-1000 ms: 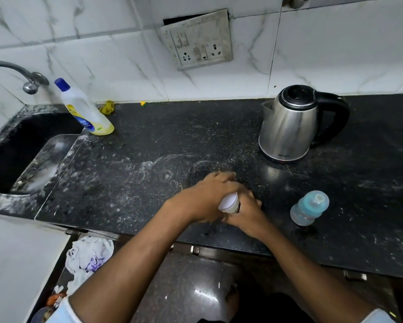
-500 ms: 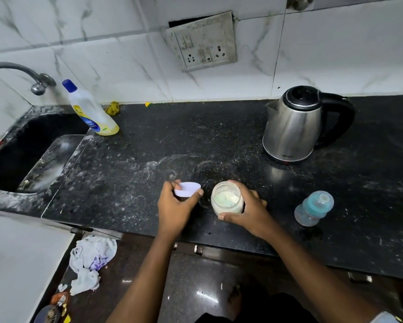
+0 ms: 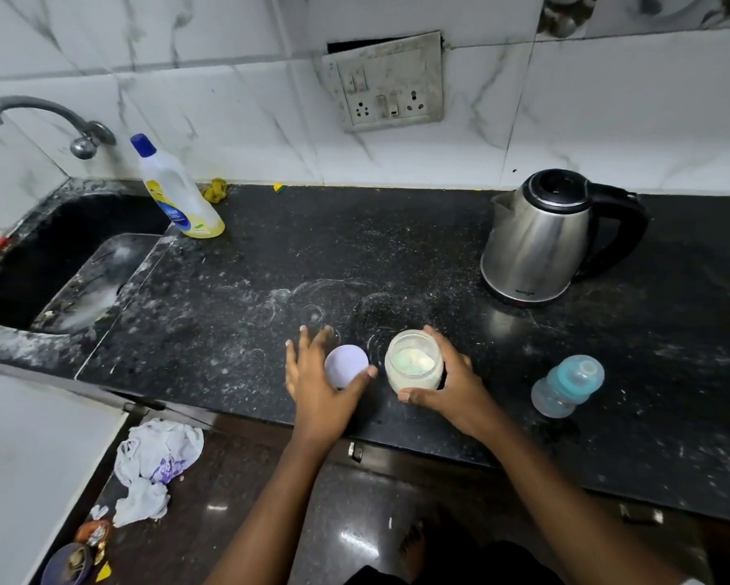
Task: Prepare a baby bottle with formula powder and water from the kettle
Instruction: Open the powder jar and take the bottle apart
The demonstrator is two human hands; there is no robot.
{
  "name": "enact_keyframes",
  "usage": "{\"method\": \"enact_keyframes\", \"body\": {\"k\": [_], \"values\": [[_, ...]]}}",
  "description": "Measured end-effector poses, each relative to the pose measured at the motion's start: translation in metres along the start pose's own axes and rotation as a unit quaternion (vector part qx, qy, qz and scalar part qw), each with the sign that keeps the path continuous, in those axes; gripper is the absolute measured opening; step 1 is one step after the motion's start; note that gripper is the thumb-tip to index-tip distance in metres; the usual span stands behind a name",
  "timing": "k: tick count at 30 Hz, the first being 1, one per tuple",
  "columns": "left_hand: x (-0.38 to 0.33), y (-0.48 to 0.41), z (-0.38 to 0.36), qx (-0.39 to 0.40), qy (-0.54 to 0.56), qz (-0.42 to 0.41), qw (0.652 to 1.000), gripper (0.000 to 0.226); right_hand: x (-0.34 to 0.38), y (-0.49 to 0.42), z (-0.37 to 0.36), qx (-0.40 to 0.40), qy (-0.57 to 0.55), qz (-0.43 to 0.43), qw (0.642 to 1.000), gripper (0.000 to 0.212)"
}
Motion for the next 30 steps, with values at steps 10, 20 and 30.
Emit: {"method": "enact_keyframes", "body": {"k": [10,20,30], "values": [[-0.147,0.086,-0.054,0.003,0.176,-0.337,0.925,0.068,0.041,0.067,0.122,-0.342,0.184,0.224,0.894,0.042],[-0.163,0.08,-0.183,0.266,0.129,-0.128,0.947,0.058,0.014,0.074,0.173,-0.077,0.506,-0.036,0.858,0.065],[-0.155,0.08,-0.195,0.26,0.17,-0.128,0.942,0.036,0.015,0.061,0.177,0.01,0.474,-0.01,0.881,0.047]]}}
Point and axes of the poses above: each hand's wrist, its own y-axis away from the middle knuckle, its own z-axis out of the back of the hand, x = y × z, the point moved 2 cm from there along -y, towards the middle knuckle, and after that the axes turned 2 degrees about -y, right-handed, at the moved point
